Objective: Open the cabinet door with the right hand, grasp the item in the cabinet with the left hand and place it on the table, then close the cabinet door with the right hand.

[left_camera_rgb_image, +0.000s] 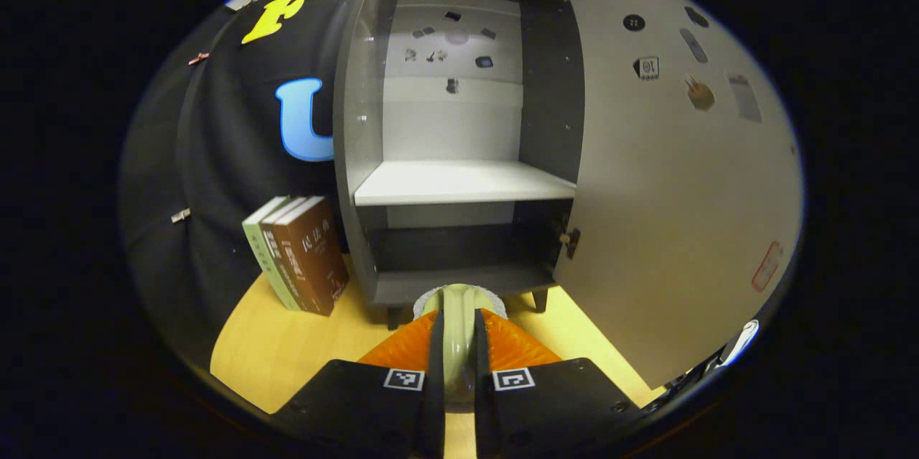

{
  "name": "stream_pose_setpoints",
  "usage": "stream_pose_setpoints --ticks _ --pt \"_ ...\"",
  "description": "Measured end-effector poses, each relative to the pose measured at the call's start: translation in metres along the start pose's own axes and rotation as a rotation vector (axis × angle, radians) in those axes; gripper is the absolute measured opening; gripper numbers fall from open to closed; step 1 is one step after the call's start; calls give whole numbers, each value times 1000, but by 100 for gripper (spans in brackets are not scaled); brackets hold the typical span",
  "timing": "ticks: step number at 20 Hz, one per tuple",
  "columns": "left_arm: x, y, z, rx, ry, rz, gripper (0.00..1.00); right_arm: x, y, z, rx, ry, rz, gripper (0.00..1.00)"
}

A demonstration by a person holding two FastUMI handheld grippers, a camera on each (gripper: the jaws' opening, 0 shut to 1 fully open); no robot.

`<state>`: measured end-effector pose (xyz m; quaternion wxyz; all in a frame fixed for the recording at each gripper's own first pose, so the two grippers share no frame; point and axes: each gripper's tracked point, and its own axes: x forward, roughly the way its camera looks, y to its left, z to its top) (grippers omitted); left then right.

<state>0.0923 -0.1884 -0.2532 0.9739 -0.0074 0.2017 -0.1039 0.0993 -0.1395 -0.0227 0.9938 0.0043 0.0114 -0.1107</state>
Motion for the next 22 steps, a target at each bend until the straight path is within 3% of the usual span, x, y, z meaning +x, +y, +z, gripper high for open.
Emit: stream_pose_setpoints --ticks 13,22 --pt "10 -37 -159 47 75 -33 20 22 12 4 -18 -8 15 97" --pt "30 -33 -214 -20 152 43 22 49 20 1 -50 4 25 98"
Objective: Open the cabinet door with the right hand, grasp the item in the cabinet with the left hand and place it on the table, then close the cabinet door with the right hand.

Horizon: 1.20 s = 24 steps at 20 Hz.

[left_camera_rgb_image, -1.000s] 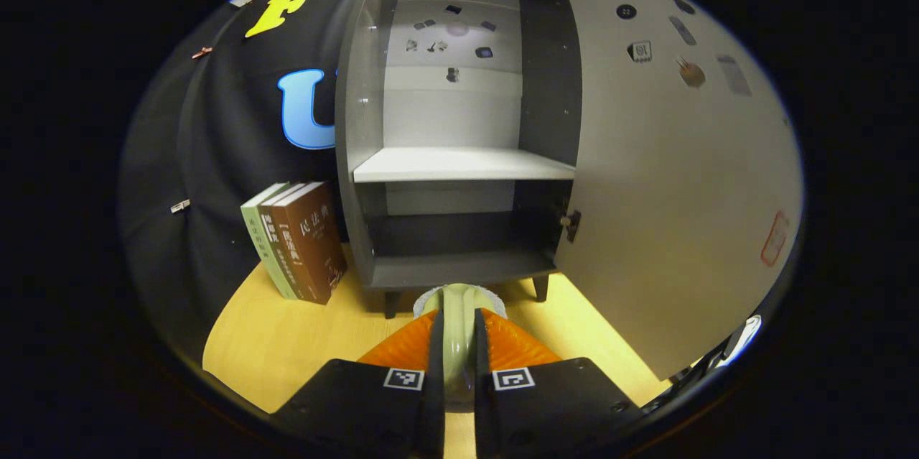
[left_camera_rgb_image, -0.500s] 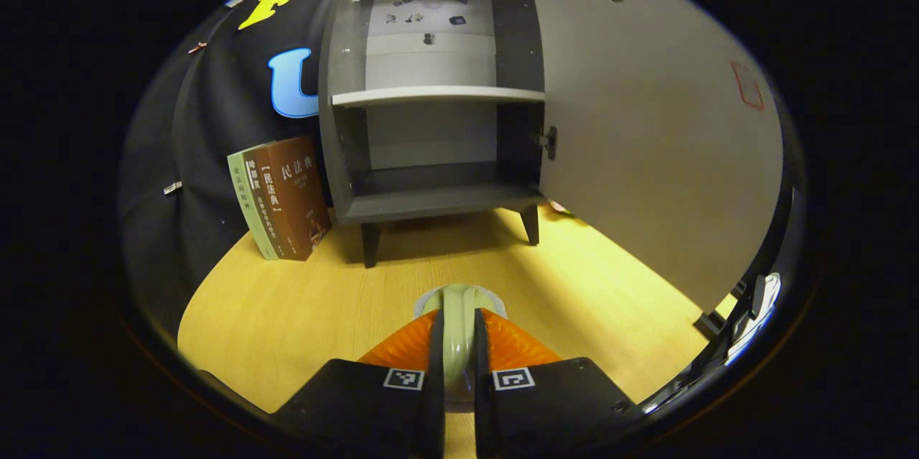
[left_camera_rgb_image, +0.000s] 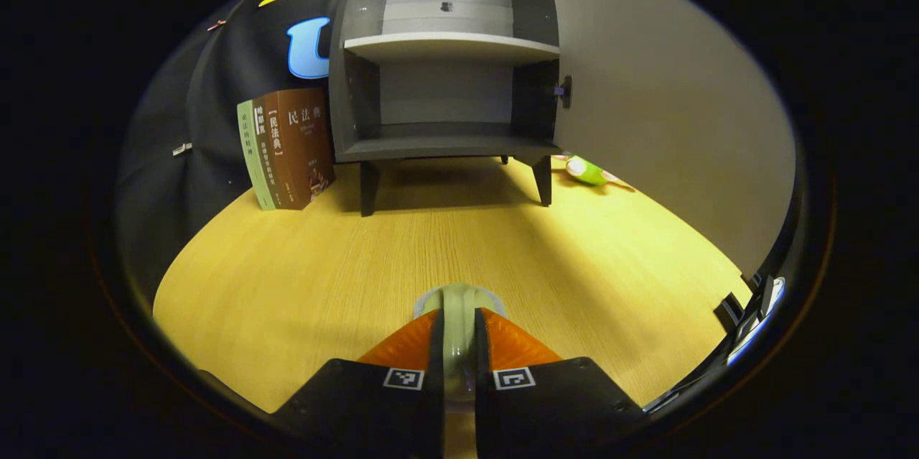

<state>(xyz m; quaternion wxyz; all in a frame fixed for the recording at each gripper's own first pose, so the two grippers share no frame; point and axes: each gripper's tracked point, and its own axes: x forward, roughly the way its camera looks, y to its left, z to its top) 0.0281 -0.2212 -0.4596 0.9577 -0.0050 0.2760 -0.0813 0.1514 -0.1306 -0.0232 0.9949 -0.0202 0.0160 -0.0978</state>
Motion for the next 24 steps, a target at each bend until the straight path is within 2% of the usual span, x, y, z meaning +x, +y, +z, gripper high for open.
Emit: stream_pose_setpoints --ticks 3,6,9,13,17,18,19,24 --pt "1 1 -9 -23 7 1 20 6 2 -2 15 7 2 98" --pt "1 -2 -7 -33 10 -15 25 8 4 -3 17 10 8 98" --pt "-5 -4 -6 -22 -6 -20 65 4 8 -1 9 4 14 98" --pt "-14 -14 8 1 -26 -65 94 -2 13 -1 8 5 19 98" --pt "-31 -4 46 -19 -73 -63 96 -8 15 3 14 -1 15 98" --pt "-39 0 62 -31 -100 -64 96 -9 15 3 16 -1 12 100" --pt "-48 5 80 -43 -128 -65 96 -10 15 4 21 -2 9 98" --pt "-95 39 170 -46 -248 -45 96 -18 16 6 33 0 -3 98"
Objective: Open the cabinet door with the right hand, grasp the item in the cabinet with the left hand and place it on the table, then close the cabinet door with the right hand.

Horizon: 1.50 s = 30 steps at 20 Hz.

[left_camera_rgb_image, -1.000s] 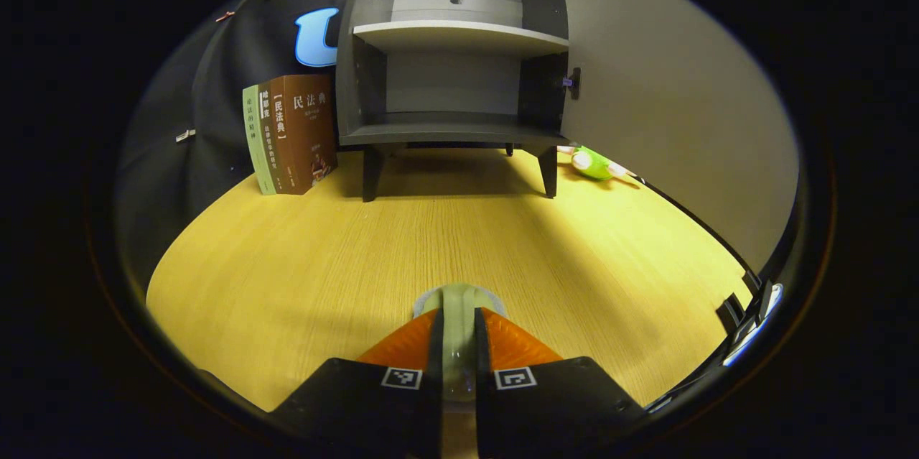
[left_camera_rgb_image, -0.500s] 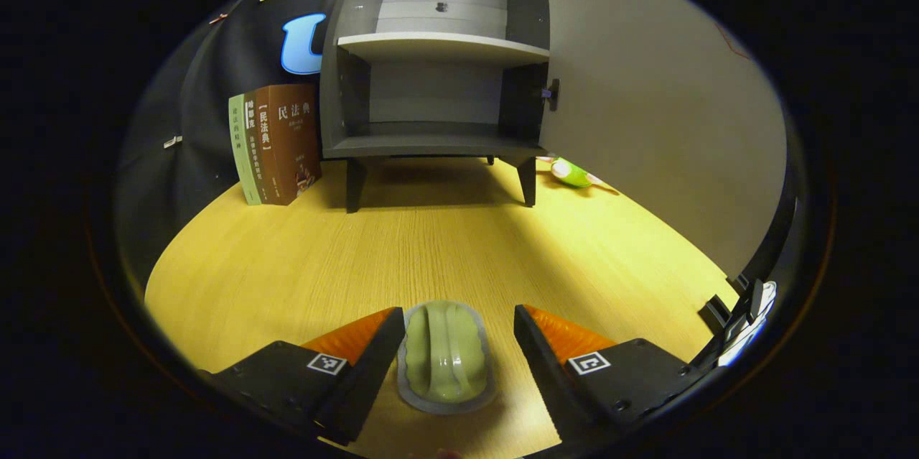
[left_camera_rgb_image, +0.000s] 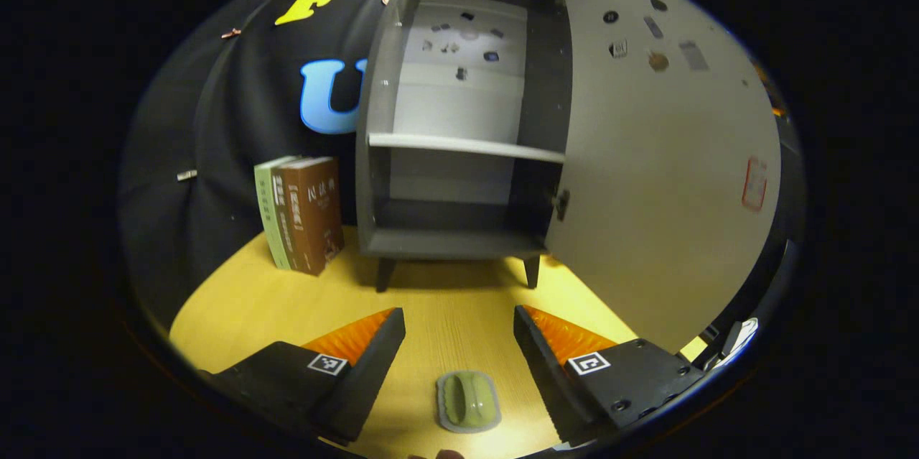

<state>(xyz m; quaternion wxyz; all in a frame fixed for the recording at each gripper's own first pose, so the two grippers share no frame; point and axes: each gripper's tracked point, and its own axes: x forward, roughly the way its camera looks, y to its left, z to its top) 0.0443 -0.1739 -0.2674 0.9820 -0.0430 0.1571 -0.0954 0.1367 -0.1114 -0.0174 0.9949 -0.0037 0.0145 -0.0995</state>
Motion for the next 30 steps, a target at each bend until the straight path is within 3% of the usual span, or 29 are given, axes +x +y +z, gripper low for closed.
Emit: stream_pose_setpoints --ticks 5,15,22,30 --pt "-33 42 83 -10 -70 35 95 -10 2 -1 -21 9 -21 97" --pt "-120 154 189 -4 -191 213 95 -32 10 6 24 9 -37 100" --pt "-157 177 195 23 -205 227 95 -39 13 11 45 -7 -65 96" --pt "-161 179 185 36 -192 208 95 -44 20 7 111 2 -82 97"
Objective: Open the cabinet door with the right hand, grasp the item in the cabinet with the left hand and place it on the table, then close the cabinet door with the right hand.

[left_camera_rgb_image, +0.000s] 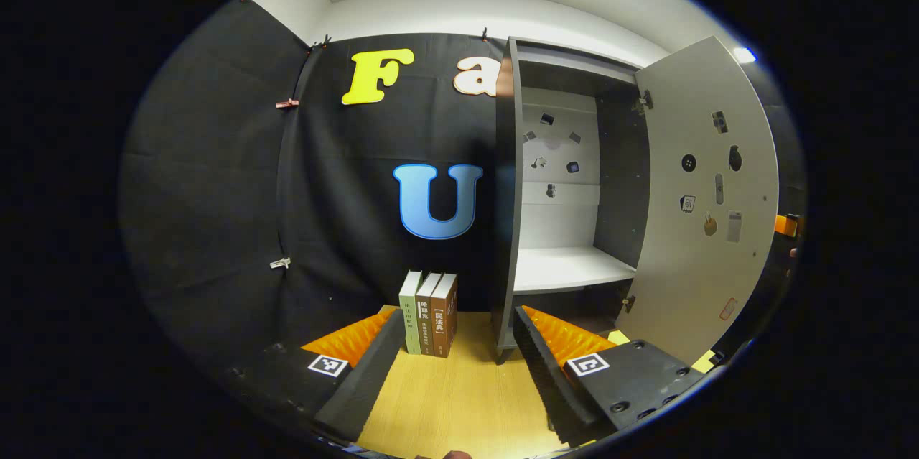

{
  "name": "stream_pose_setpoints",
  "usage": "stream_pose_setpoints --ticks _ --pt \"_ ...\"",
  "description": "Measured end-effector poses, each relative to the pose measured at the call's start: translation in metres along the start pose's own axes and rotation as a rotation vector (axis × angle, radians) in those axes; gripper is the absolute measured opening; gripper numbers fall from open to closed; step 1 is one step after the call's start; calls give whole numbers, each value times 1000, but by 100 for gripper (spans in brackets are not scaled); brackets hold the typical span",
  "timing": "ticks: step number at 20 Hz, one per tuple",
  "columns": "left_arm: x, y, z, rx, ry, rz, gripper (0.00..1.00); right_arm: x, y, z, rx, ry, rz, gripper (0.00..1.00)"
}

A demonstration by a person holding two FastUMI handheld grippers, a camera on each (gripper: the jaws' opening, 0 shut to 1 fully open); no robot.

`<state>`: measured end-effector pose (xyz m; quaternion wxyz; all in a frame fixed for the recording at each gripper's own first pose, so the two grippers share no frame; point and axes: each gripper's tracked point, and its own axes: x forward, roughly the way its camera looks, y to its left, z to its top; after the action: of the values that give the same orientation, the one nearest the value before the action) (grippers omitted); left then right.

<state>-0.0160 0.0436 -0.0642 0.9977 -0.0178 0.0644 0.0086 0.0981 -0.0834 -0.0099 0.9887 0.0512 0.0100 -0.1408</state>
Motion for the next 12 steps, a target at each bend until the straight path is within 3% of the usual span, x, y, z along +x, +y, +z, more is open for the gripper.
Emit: stream_pose_setpoints --ticks 4,8,12 --pt "2 6 -1 -3 0 10 93 -1 5 1 -62 -16 -11 97" --pt "4 13 -2 -5 -5 22 93 -3 19 -4 17 1 12 96" --pt "5 15 0 -3 -8 18 95 -14 37 -5 12 3 50 97"
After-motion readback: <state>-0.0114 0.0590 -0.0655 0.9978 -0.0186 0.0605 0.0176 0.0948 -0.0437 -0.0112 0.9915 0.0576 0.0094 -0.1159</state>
